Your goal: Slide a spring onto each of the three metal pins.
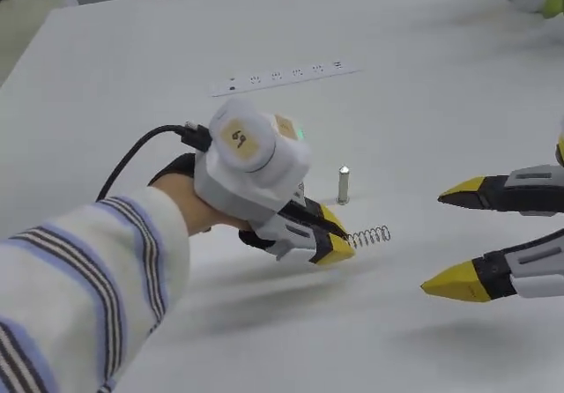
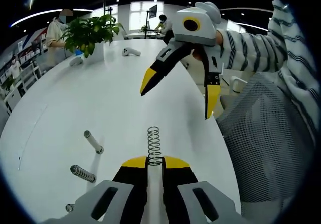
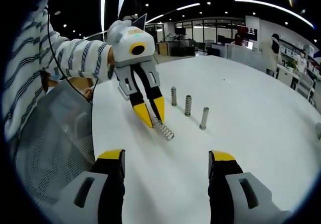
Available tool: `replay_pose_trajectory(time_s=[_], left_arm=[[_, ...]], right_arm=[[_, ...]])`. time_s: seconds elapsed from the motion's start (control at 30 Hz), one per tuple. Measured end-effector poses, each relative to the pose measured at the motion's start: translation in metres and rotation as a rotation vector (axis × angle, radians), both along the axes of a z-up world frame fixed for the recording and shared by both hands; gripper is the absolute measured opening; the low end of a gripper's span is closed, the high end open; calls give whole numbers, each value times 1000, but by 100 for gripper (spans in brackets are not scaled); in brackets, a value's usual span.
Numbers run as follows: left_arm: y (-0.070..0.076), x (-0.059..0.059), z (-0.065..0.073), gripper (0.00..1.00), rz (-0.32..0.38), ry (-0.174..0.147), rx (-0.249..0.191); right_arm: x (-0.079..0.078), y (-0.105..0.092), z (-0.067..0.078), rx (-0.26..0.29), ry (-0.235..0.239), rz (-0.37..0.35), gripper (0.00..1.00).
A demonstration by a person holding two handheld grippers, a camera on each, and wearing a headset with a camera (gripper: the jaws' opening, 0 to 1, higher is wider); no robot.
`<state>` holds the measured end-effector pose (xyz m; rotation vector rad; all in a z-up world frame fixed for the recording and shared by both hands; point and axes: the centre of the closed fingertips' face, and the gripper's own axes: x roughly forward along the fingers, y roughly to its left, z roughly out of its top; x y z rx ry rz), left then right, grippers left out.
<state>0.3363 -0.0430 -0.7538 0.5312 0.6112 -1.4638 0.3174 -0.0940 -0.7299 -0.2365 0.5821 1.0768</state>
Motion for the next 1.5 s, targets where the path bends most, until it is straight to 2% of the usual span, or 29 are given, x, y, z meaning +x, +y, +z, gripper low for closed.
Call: replay_pose_trajectory(time_s=[0.37, 0.5, 0.6, 0.67, 0.8, 0.97, 1.13, 1.5], left_arm=[[3, -10, 9, 2, -25, 4, -19], [5, -13, 9, 2, -31, 10, -17], [6, -15, 11, 2, -35, 14, -25], [6, -16, 13, 2, -37, 14, -30], [7, -16, 16, 2, -31, 9, -39], [8, -19, 20, 2, -26, 9, -51], [9, -25, 19, 2, -28, 13, -56], [14, -28, 18, 2, -4, 28, -79]], right_arm=[[5, 29, 6, 76, -9, 105, 48], [5, 37, 4, 77, -15, 145, 43], [3, 40, 2, 85, 7, 171, 32], [0, 42, 0, 83, 10, 187, 29], [-3, 43, -3, 77, 19, 199, 27], [-5, 45, -2, 93, 33, 204, 16], [-7, 50, 0, 112, 46, 215, 11], [-12, 56, 2, 123, 63, 252, 9]])
